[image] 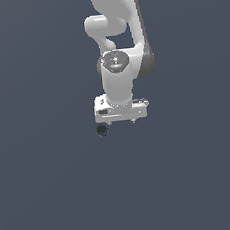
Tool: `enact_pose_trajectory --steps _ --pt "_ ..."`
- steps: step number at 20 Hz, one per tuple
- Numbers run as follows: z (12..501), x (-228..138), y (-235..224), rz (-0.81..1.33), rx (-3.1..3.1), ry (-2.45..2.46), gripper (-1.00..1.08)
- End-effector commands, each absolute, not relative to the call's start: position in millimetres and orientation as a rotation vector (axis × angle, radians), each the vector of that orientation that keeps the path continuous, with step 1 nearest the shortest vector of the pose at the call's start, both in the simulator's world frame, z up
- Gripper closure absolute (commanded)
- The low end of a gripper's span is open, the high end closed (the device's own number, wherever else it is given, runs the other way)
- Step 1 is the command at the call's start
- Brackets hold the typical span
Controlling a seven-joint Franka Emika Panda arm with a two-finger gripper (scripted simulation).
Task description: Pick up the object and move it to a goal position.
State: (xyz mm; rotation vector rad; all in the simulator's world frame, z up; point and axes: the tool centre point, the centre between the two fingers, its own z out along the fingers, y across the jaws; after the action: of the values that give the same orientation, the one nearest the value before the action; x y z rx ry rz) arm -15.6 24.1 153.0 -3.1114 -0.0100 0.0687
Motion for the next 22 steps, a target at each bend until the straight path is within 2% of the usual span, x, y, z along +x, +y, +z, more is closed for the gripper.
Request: enact_pose_trajectory --steps 1,10,22 --pt "153.0 -15.6 24.1 0.069 -3.111 -0.01 -0.92" --pt "170.9 -8.1 -3.3 0.033 -3.1 0.093 -0.92" --pt "158.6 -12.9 -11.5 0.029 -3.108 -0.014 -0.92"
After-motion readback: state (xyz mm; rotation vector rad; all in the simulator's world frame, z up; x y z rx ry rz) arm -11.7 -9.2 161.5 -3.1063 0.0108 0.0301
